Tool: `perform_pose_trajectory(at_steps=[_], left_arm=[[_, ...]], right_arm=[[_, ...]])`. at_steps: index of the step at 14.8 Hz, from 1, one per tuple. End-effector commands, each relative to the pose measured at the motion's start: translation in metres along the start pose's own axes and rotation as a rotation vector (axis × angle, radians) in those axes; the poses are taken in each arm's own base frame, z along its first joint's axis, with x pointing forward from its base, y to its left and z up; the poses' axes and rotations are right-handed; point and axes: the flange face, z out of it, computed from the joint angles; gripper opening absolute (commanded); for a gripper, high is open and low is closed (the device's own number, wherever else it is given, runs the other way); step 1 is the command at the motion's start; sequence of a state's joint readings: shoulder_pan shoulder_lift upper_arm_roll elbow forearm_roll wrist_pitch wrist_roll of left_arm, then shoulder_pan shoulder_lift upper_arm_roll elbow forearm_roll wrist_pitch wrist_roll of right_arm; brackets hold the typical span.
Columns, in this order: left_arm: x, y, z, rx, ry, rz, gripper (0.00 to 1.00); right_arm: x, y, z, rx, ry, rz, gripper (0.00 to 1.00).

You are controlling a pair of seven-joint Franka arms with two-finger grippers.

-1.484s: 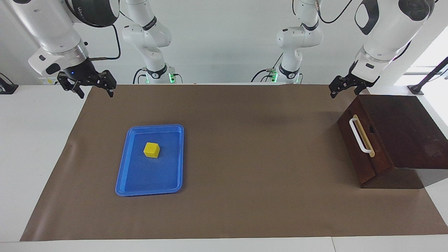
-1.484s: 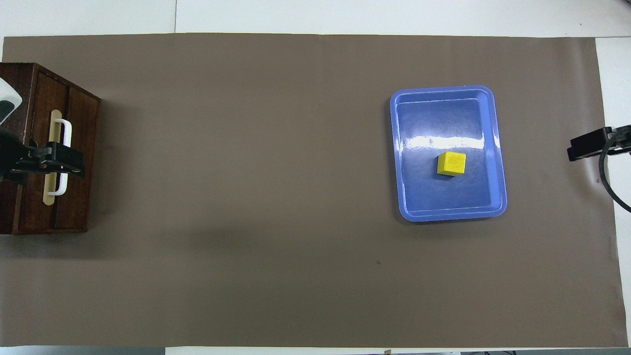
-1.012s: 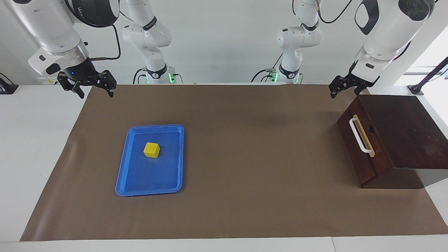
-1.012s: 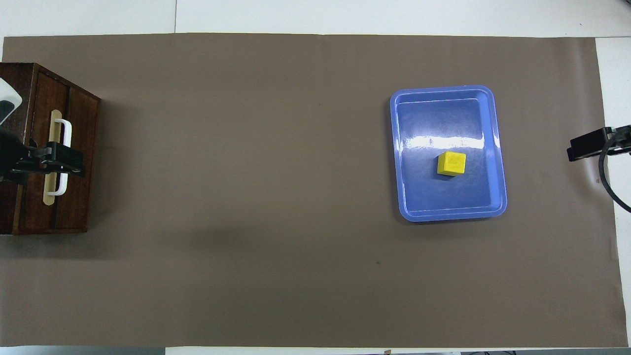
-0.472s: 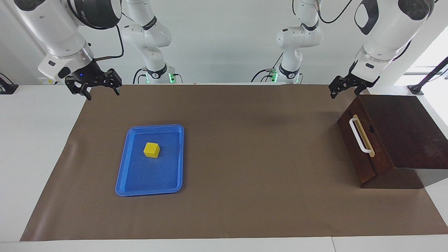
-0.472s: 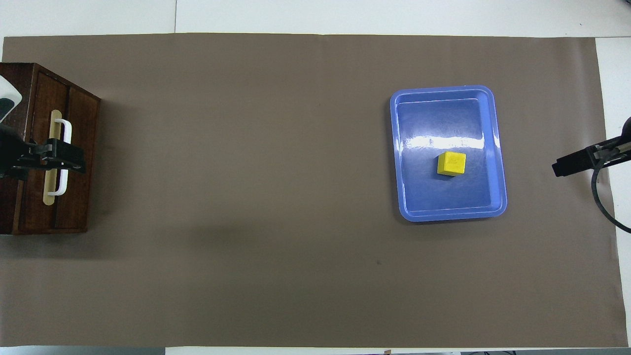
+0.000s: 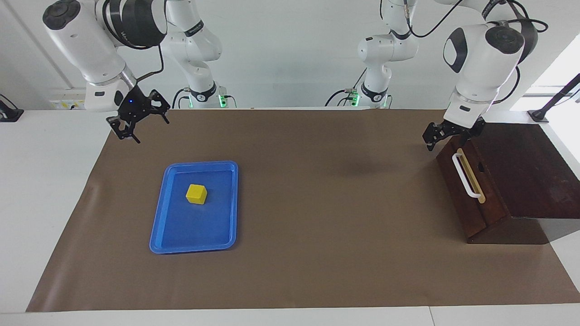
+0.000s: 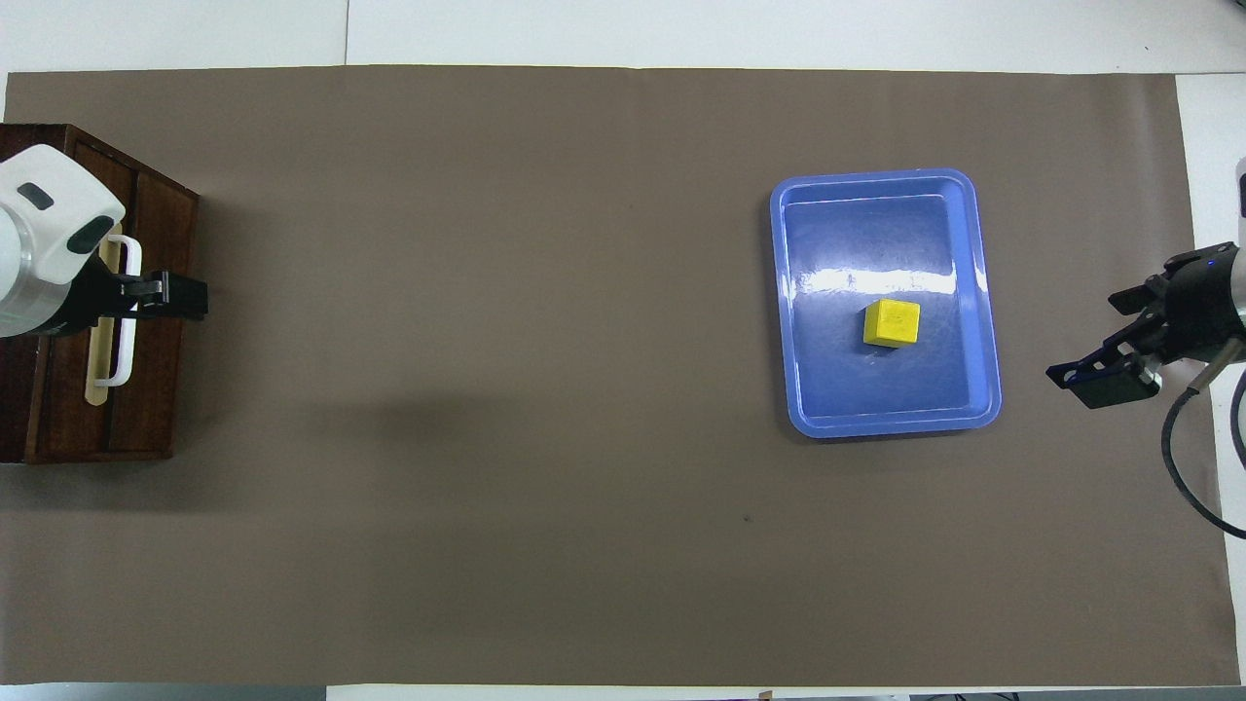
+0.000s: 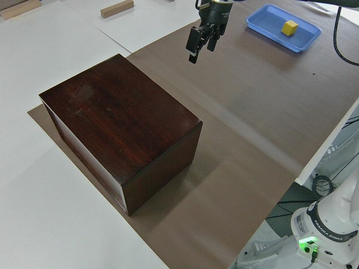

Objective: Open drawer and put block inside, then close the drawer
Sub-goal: 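Move the right gripper toward the yellow cube while the left gripper reaches the drawer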

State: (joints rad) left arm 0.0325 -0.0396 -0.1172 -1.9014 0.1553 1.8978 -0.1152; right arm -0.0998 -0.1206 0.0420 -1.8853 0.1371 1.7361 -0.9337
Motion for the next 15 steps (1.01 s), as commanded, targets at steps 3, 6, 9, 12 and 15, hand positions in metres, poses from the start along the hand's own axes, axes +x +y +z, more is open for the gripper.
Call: perform_pose_trajectory(at_steps=[3,6,9,12,15], left_arm=[[0.019,0.004,0.065,0.149,0.031,0.126,1.0],[0.028,0.003,0.097,0.204,0.062,0.187,1.0],[0.028,0.004,0.12,0.187,0.092,0.205,1.0],[0.03,-0.001,0.133,0.218,0.083,0.227,1.0],[0.033,-0.009,0.133,0.254,0.086,0.243,1.0]], right_arm=[[-0.031,0.0,0.036,0.042,0.175,-0.292,1.0],[-0.045,0.026,0.072,0.114,0.309,-0.466,1.0],[-0.051,0.048,0.112,0.169,0.422,-0.542,1.0],[-0.065,0.061,0.147,0.171,0.527,-0.57,1.0],[-0.061,0.067,0.162,0.156,0.568,-0.577,1.0]])
